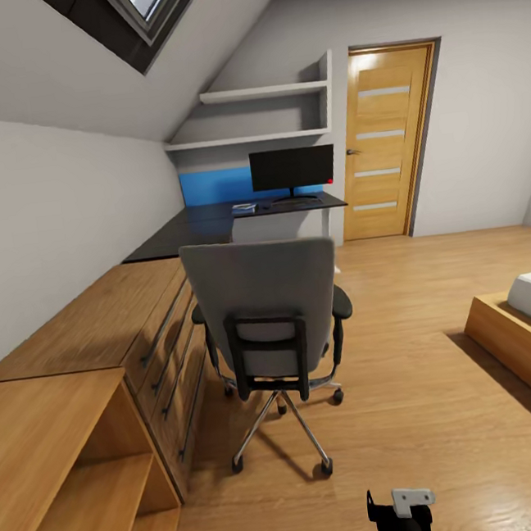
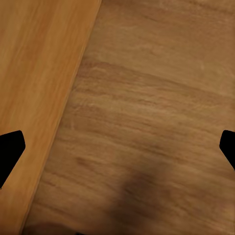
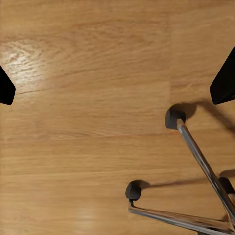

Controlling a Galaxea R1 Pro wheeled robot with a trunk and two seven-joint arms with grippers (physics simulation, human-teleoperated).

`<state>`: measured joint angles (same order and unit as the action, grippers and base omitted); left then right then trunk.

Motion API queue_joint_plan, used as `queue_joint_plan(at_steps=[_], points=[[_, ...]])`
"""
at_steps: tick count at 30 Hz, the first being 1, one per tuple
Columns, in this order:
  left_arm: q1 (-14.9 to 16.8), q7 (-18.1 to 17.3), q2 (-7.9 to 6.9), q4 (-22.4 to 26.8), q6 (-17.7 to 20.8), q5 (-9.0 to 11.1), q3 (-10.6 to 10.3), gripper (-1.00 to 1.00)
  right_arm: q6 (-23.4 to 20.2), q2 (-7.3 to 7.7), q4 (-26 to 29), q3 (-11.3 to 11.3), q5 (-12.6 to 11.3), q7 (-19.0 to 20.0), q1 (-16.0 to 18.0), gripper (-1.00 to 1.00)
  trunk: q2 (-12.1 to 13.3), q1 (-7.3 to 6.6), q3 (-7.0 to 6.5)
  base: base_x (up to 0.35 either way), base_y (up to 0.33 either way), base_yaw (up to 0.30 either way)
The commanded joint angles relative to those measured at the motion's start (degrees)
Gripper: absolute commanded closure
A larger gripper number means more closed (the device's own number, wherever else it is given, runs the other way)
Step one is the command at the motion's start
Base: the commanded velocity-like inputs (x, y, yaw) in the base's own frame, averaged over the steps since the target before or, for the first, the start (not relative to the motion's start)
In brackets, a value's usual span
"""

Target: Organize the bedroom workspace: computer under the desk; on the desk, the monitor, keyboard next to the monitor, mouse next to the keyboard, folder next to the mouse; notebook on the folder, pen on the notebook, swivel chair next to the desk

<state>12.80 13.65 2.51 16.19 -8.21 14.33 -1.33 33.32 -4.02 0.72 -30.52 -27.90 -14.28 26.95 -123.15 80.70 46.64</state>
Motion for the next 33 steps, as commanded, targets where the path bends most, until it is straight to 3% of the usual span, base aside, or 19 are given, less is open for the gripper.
queue_joint_plan(at_steps=[1, 33], points=[[0.03, 0.15, 0.00, -0.02, -0.23, 0.43, -0.16, -1.00, 0.08, -0.02, -0.02, -0.51, -0.26, -0.31, 0.03, -1.00, -0.44, 0.22, 0.24, 0.000, 0.000, 0.000], [0.03, 0.18, 0.05, 0.09, -0.21, 0.52, -0.15, -1.00, 0.18, 0.02, 0.30, -0.54, -0.15, -0.31, 0.03, -1.00, -13.27, 7.24, 5.98, 0.000, 0.000, 0.000]])
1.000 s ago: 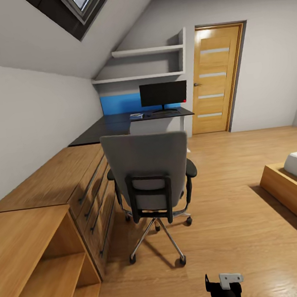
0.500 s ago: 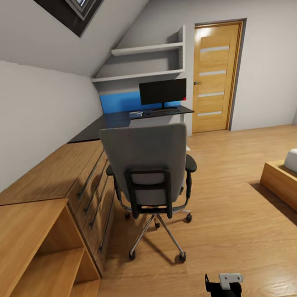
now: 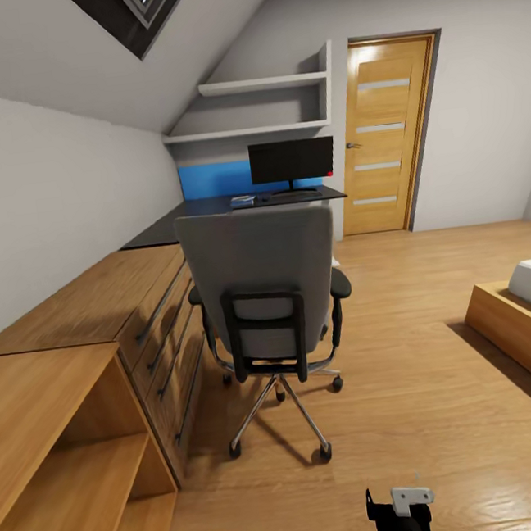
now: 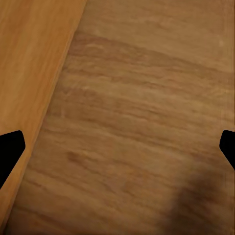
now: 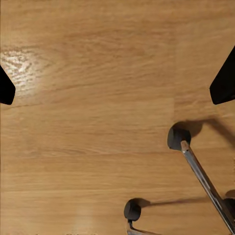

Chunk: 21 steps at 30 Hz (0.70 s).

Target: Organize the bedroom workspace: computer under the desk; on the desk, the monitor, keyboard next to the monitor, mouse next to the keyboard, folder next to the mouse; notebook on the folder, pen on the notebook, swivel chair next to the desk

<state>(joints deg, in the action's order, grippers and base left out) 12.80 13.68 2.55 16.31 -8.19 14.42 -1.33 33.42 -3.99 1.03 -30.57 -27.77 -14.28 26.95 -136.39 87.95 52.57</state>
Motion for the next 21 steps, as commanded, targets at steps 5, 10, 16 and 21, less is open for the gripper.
queue_joint_plan(at_steps=[5, 10, 16, 21], points=[[5.62, 1.32, 3.34, 13.56, 12.12, 0.16, -0.30, -1.00, -4.53, 0.18, 10.59, -0.60, 0.00, -1.05, 0.67, -1.00, -2.04, 1.09, 0.96, 0.000, 0.000, 0.000], [15.42, 1.64, 4.34, 16.03, 21.93, 0.23, -0.28, -1.00, -18.19, 0.32, 17.12, -0.50, -0.07, -1.45, 6.20, -1.00, -4.05, 2.19, 1.86, 0.000, 0.000, 0.000], [28.74, 1.18, 5.27, 15.95, 27.07, 0.48, -0.24, -1.00, -32.72, 0.09, 24.38, -0.38, -0.29, -1.22, 15.31, -1.00, -6.45, 3.51, 2.93, 0.000, 0.000, 0.000], [29.80, 0.73, 5.23, 15.84, 27.05, 0.49, -0.20, -1.00, -33.81, 0.16, 29.22, -0.55, -0.19, -1.41, 16.07, -1.00, -6.87, 3.75, 3.33, 0.000, 0.000, 0.000]])
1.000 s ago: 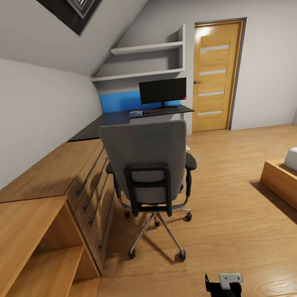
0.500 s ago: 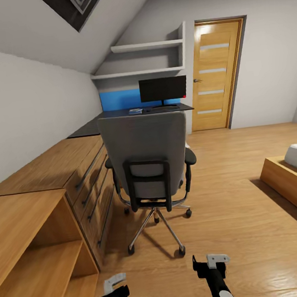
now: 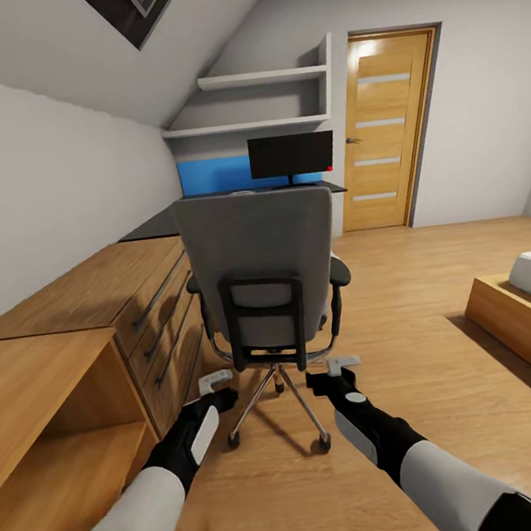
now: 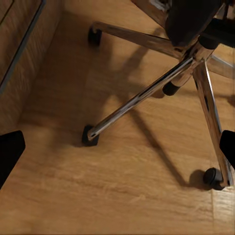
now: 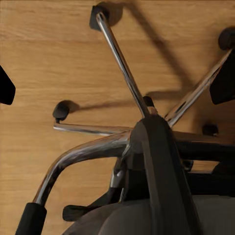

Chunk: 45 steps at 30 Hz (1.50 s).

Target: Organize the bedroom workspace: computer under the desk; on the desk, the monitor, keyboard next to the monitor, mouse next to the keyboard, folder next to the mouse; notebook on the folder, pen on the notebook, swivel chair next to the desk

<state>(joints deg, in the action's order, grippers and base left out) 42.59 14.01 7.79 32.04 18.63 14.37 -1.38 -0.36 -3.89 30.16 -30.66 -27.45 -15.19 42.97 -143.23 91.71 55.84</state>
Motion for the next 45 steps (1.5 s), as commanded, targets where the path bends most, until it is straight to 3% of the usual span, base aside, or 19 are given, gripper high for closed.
queue_joint_plan(at_steps=[1, 5, 14, 15, 16, 20, 33, 45], points=[[0.07, 0.21, -0.01, -0.07, 0.21, 0.51, -0.16, -1.00, -0.05, 0.04, 0.41, -0.49, -0.48, -0.49, 0.08, -1.00, -0.02, -0.01, 0.06, 0.000, 0.000, 0.000], [0.24, -0.59, 0.16, -2.61, -2.26, 0.17, -1.13, -1.00, -0.06, -0.02, 1.26, -0.61, -0.40, -0.29, 0.10, -1.00, -0.02, -0.01, 0.06, 0.000, 0.000, 0.000], [0.30, -0.82, 0.33, -10.93, -10.28, 0.02, -6.46, -1.00, 0.17, -0.44, -0.72, -1.17, -0.49, 0.39, -0.65, -1.00, -0.02, -0.01, 0.06, 0.136, 0.000, 0.000], [0.30, -0.82, 0.36, -12.08, -11.45, -0.01, -6.87, -1.00, 0.18, -1.03, -0.82, -1.20, -0.50, 0.45, -1.01, -1.00, -0.02, -0.01, 0.06, 0.182, 0.000, 0.000], [0.30, -0.82, 0.69, -13.59, -12.56, -0.04, -7.19, -1.00, 0.24, -2.60, -3.64, -1.49, -0.43, 0.50, -1.34, -1.00, -0.02, -0.01, 0.06, 0.024, 0.000, 0.000], [0.30, -0.76, 0.73, -13.83, -12.72, -0.04, -7.23, -1.00, -0.10, -4.02, -5.47, -1.67, -0.63, 0.56, -1.39, -1.00, -0.02, -0.01, 0.06, 0.008, 0.000, 0.000], [0.30, -0.81, 0.73, -13.85, -12.63, -0.04, -7.24, -1.00, -0.37, -5.12, -9.18, -1.47, -1.27, 1.87, -1.39, -1.00, -0.02, -0.01, 0.06, 0.009, 0.000, 0.000], [0.30, -0.82, 0.73, -13.85, -12.65, -0.04, -7.24, -1.00, -0.02, -5.35, -9.20, -1.25, -1.29, 1.92, -1.39, -1.00, -0.02, -0.01, 0.06, 0.259, 0.000, 0.000]])
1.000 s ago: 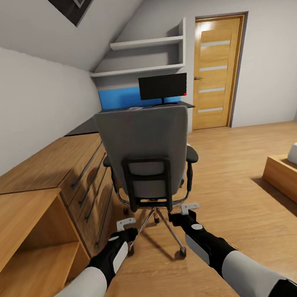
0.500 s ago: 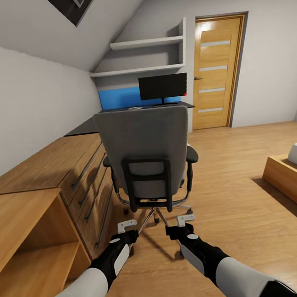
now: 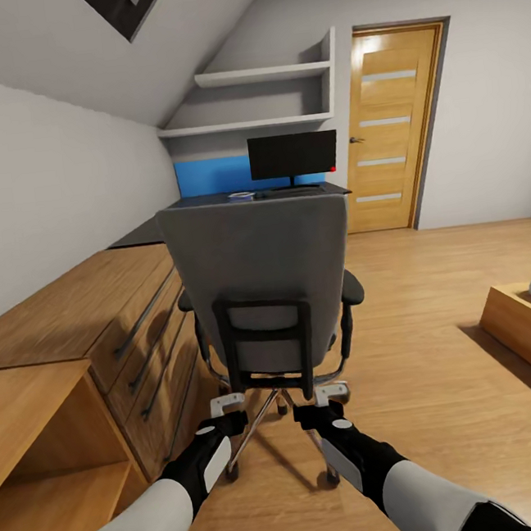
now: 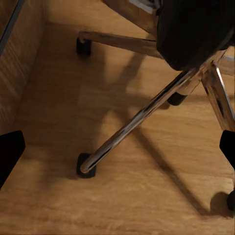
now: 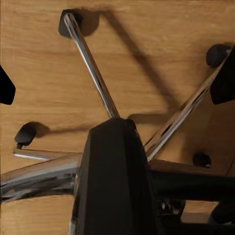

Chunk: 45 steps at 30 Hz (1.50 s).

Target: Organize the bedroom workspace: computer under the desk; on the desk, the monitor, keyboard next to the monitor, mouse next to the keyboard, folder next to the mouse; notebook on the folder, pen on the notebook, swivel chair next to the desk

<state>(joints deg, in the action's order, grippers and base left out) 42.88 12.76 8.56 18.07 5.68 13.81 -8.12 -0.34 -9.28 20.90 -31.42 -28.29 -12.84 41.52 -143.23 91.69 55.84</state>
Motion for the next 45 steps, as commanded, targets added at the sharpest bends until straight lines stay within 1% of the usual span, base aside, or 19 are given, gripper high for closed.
queue_joint_plan(at_steps=[1, 9, 26, 39, 45], points=[[0.01, 0.43, -0.04, 0.12, 0.29, 0.52, -0.49, -1.00, 0.01, 0.04, 0.10, -0.47, -0.45, -0.43, 0.05, -1.00, -0.02, 0.01, 0.06, 0.231, 0.000, 0.000], [0.01, 0.50, -0.04, 0.12, 0.25, 0.52, -0.49, -1.00, 0.07, 0.05, 0.18, -0.40, -0.45, -0.43, 0.05, -1.00, -0.02, 0.01, -0.19, 0.235, -0.039, -0.070], [0.01, 0.51, 0.01, 0.21, 0.21, 0.43, -0.52, -1.00, 0.08, 0.05, 0.19, -0.39, -0.46, -0.43, 0.05, -1.00, -0.02, 0.01, -1.01, 0.264, -0.192, -0.125], [0.01, 0.51, -0.04, 0.21, 0.21, 0.43, -0.57, -1.00, 0.17, 0.05, 0.19, -0.40, -0.47, -0.43, 0.05, -1.00, -0.02, 0.01, -1.05, 0.319, -0.012, -0.007], [0.01, 0.51, -0.04, 0.21, 0.21, 0.47, -0.58, -1.00, 1.04, 0.05, 0.16, -0.38, -0.49, -0.46, 0.05, -1.00, -0.02, 0.01, -1.05, 0.322, 0.000, 0.000]])
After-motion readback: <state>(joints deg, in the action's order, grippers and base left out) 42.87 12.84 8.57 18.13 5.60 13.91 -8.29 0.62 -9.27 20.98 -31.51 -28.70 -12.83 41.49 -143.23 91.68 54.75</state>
